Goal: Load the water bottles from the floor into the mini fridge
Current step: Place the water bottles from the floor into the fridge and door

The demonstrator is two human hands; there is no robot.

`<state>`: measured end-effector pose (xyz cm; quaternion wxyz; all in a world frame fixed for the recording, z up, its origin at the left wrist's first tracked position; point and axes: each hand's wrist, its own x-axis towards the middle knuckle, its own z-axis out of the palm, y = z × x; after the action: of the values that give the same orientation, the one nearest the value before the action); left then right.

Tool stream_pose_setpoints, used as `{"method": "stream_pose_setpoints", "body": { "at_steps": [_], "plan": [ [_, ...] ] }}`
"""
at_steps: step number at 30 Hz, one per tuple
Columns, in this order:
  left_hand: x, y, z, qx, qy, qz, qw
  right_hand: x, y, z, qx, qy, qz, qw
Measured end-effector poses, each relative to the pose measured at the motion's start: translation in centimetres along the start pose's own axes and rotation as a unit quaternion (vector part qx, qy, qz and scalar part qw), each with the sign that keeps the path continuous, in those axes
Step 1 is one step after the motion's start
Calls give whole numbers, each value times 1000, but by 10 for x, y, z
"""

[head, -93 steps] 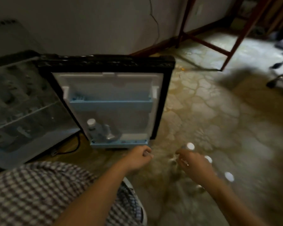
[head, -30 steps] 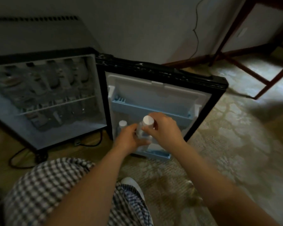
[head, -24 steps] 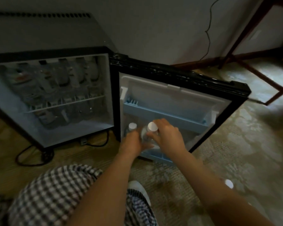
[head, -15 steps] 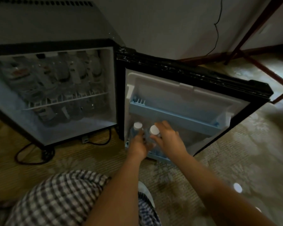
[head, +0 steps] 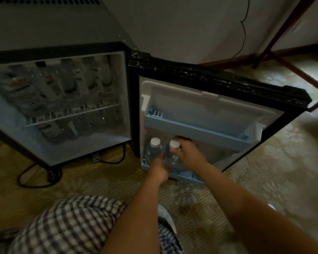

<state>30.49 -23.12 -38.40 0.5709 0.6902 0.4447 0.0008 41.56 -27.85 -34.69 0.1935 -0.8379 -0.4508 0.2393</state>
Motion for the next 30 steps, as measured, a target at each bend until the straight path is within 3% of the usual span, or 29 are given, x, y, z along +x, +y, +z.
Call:
{"method": "stream_pose_setpoints", "body": {
  "at_steps": [9, 14, 19, 24, 30],
  "plan": [
    [-3, 4, 3, 49, -16, -18, 999, 3, 10, 17, 68, -1, 24, 997],
    [-15, 7, 5, 109, -1, -13, 994, -23, 23, 11, 44, -43, 59, 996],
    [-32, 22, 23, 192, -106, 11, 976, -78, 41, -9, 24, -44, 69, 996],
    [-63, 38, 68, 330, -225, 71, 914, -148, 87, -36, 2, -17, 92, 996],
    [-91, 47, 127, 329, -250, 119, 903, -225, 158, -50, 36, 21, 156, 987]
  ]
}}
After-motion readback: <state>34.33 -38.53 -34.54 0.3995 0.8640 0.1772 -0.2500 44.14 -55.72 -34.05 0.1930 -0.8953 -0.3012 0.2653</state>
